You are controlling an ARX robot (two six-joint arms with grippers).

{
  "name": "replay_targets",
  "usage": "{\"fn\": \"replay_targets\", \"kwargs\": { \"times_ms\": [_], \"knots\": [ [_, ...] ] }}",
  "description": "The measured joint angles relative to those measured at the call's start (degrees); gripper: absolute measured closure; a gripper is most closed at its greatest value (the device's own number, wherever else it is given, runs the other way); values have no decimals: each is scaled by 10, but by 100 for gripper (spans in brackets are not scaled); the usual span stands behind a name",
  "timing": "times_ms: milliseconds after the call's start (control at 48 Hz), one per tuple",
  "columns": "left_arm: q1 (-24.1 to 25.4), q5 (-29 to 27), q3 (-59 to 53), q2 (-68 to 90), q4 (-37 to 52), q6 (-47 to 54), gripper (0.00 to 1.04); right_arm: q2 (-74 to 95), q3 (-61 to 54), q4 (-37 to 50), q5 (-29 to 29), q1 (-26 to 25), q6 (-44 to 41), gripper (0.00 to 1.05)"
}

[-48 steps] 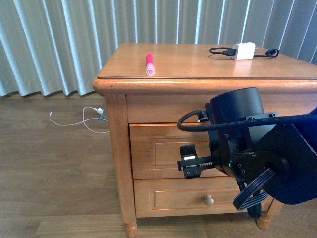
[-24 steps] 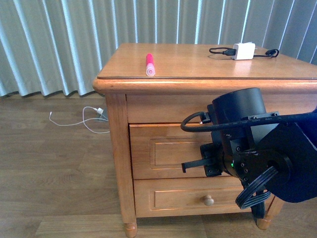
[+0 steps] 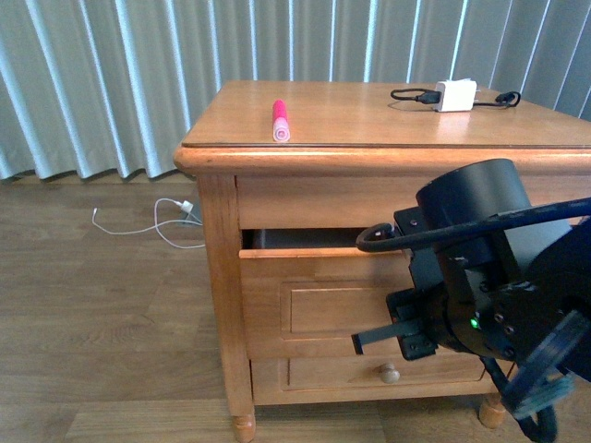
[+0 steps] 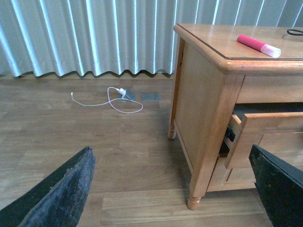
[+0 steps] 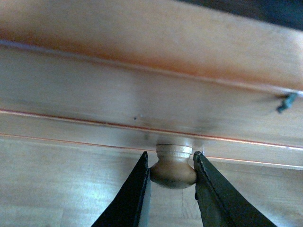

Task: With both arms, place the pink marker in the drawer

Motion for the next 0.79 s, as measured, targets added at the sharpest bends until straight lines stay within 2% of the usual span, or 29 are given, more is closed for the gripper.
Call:
{"fn": "replay_targets", "kwargs": {
  "times_ms": [167, 375, 542, 792],
  "knots": [
    [0, 0, 0, 0, 0, 0, 6, -81, -88, -29, -43, 4, -3, 84],
    [0, 0, 0, 0, 0, 0, 6, -151, -175, -27, -59, 15, -3, 84],
    [0, 0, 0, 0, 0, 0, 6, -212, -238, -30, -69, 21, 21, 53],
    [0, 0, 0, 0, 0, 0, 6, -416, -300, -105, -106, 6, 36, 15]
  ]
}}
